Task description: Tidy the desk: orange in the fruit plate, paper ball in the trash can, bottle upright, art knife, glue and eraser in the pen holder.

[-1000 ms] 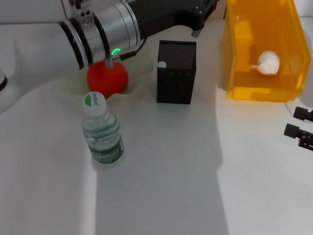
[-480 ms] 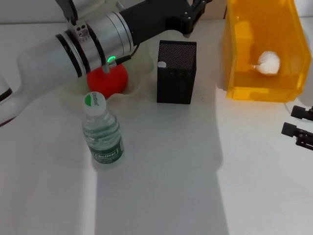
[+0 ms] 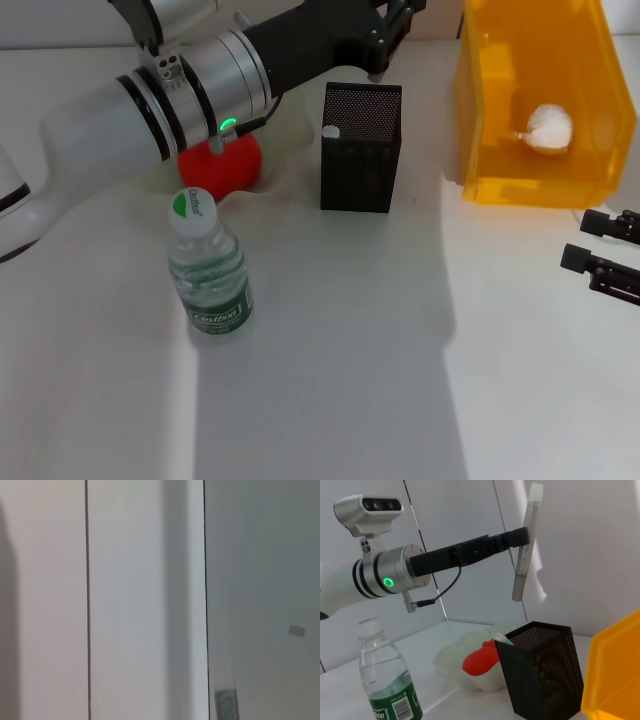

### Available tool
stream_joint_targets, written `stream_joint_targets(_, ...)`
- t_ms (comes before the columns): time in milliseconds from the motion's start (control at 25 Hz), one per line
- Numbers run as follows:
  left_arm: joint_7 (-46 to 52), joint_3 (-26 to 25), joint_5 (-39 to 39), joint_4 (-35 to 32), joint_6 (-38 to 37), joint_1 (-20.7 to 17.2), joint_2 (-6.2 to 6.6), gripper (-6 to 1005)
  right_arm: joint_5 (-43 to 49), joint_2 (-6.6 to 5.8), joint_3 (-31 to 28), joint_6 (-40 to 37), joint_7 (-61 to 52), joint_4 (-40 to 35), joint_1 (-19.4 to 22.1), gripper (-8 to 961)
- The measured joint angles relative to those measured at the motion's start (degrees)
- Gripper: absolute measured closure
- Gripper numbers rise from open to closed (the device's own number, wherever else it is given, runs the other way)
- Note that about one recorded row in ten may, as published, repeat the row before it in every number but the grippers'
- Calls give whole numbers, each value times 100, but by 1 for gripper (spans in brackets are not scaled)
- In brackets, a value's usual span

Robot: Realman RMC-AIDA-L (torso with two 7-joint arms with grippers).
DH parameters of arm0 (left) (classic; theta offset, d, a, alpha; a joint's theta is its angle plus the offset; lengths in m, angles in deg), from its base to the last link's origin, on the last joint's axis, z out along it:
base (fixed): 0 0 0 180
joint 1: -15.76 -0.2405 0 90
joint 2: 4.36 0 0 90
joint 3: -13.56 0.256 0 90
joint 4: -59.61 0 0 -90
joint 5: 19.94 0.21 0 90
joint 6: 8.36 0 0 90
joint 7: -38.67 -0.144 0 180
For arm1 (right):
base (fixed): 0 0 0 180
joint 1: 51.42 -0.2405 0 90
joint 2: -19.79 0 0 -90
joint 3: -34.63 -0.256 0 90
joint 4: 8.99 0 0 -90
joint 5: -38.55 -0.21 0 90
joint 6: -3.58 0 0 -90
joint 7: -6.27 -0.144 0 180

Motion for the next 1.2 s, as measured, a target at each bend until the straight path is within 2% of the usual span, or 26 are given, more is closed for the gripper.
stream_joint_targets(440,48,-7,-47,102,295,42,-4,783,0,48,10,36,2,-1,-122,342)
stream_joint_targets(720,12,-7,-266,107,122,-41,-7,608,7,57,11,34,2,-1,-149,342)
stream_joint_targets(800,-186,-17,-441,75,-396,-226,16,558,5,59,12,-17,2,-1,-158,342)
stream_joint_targets(840,-389,-103,-544,45,-1021,-427,37,533,-5,62,11,-77,2,-1,-183,342)
stream_joint_targets(1000,-447,-295,-544,40,-1599,-650,62,315,-22,77,11,-192,1,0,-242,342)
stream_joint_targets(1040,-420,-510,-513,55,-2171,-930,133,261,-31,100,10,-260,0,2,-284,342)
stream_joint_targets(1200,-408,-639,-511,85,-2467,-1080,183,215,-25,169,12,-283,-16,7,-380,342)
